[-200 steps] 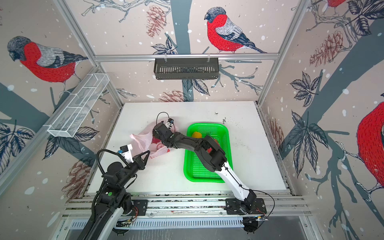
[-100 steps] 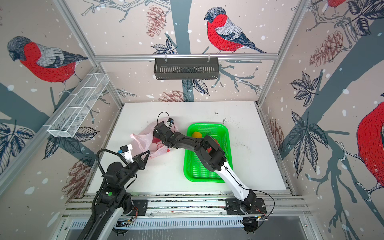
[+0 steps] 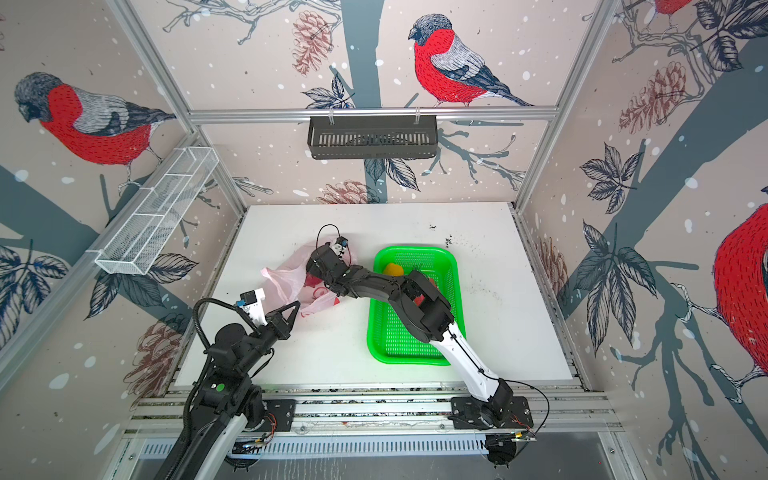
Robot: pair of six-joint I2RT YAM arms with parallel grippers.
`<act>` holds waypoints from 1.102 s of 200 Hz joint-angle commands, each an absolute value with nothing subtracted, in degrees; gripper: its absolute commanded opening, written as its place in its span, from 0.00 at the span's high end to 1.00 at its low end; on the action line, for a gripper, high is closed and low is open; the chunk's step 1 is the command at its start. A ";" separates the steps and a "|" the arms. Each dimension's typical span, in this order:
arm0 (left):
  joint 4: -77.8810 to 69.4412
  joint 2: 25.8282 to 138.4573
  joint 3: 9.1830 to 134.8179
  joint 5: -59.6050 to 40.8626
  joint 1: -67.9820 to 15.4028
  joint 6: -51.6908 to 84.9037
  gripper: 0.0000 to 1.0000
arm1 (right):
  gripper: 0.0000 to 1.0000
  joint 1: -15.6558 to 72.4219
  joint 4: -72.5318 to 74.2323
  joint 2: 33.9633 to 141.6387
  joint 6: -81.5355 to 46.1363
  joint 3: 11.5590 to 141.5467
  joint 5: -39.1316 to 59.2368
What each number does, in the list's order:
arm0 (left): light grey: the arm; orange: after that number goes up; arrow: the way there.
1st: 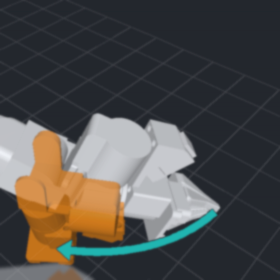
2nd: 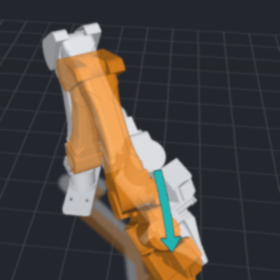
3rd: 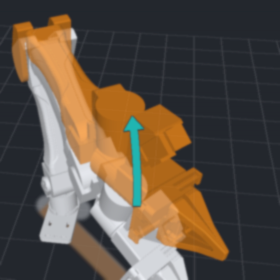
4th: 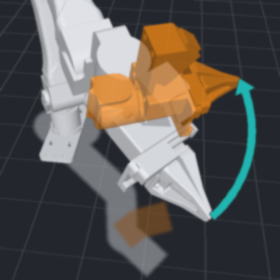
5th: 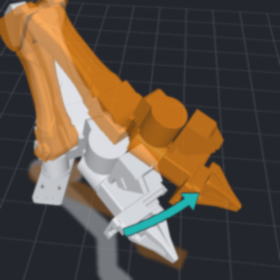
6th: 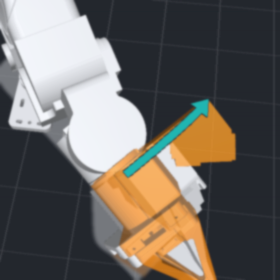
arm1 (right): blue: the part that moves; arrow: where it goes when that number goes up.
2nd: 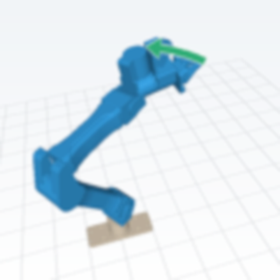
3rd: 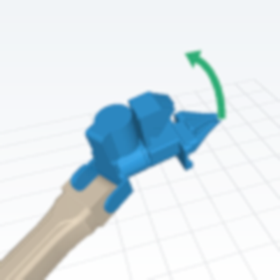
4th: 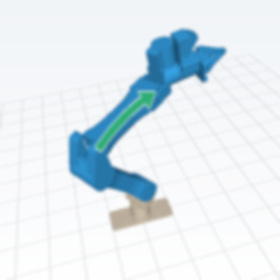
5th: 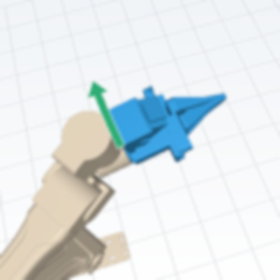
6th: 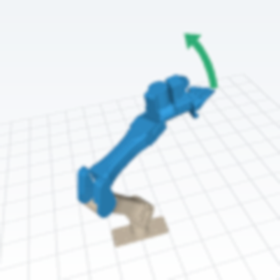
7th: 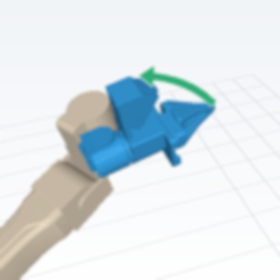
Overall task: Untie the knot of the plastic bag and take out the fruit
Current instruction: 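Push the right gripper down into the pink bag toward the dragon fruit, then close the right gripper on the red dragon fruit inside the bag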
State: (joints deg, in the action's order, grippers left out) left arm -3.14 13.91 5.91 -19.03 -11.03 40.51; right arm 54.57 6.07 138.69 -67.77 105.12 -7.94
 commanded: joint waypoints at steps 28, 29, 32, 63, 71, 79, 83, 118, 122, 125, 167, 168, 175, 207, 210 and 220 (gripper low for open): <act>-3.82 14.14 6.48 -17.27 -11.07 40.08 1.00 | 0.43 54.67 5.84 135.70 -67.10 102.90 -7.56; -3.80 14.14 6.45 -17.25 -11.07 40.08 1.00 | 0.43 54.71 5.91 135.66 -67.08 102.82 -7.56; -3.78 14.15 6.44 -17.09 -11.07 40.03 1.00 | 0.43 54.68 5.96 135.48 -67.06 102.69 -7.58; -3.89 14.23 6.42 -16.49 -11.07 39.97 1.00 | 0.44 54.84 6.15 134.01 -66.88 101.20 -7.56; -3.93 14.21 6.44 -16.37 -11.08 39.87 1.00 | 0.44 54.87 6.28 133.62 -66.89 100.79 -7.56; -3.93 14.23 6.48 -16.20 -11.07 39.88 1.00 | 0.44 54.92 6.41 133.42 -66.88 100.42 -7.60; -3.92 14.24 6.59 -16.17 -11.07 39.87 1.00 | 0.44 54.93 6.42 133.21 -66.88 100.23 -7.52; -3.98 14.11 6.42 -15.39 -11.07 39.92 1.00 | 0.44 55.11 6.66 131.99 -66.71 98.90 -7.09; -4.05 14.07 6.48 -15.28 -11.07 39.96 1.00 | 0.44 55.12 6.60 131.81 -66.71 98.73 -7.05; -4.04 14.03 6.42 -15.16 -11.07 39.96 1.00 | 0.44 55.15 6.70 131.68 -66.71 98.58 -6.98; -4.47 14.18 6.22 -14.53 -11.07 39.85 1.00 | 0.45 55.33 6.61 129.75 -65.96 96.86 -6.45; -4.52 14.21 6.19 -14.51 -11.07 39.83 1.00 | 0.45 55.40 6.60 129.74 -65.94 96.86 -6.43; -4.57 14.22 6.12 -14.33 -11.07 39.80 1.00 | 0.45 55.44 6.51 129.40 -65.77 96.55 -6.34; -5.37 14.56 5.87 -13.67 -11.07 39.78 1.00 | 0.45 55.63 6.37 127.73 -65.00 95.12 -5.96; -5.48 14.65 5.78 -13.63 -11.07 39.84 1.00 | 0.45 55.65 6.33 127.64 -64.97 94.96 -5.84; -5.92 14.85 5.65 -13.49 -11.07 39.98 1.00 | 0.45 55.75 6.33 127.06 -64.73 94.43 -5.77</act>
State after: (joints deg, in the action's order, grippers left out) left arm -2.83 14.50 5.91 -14.57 -11.03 40.07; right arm 55.37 5.61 128.66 -66.00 95.24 -6.28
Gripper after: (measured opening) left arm 0.048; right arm 0.757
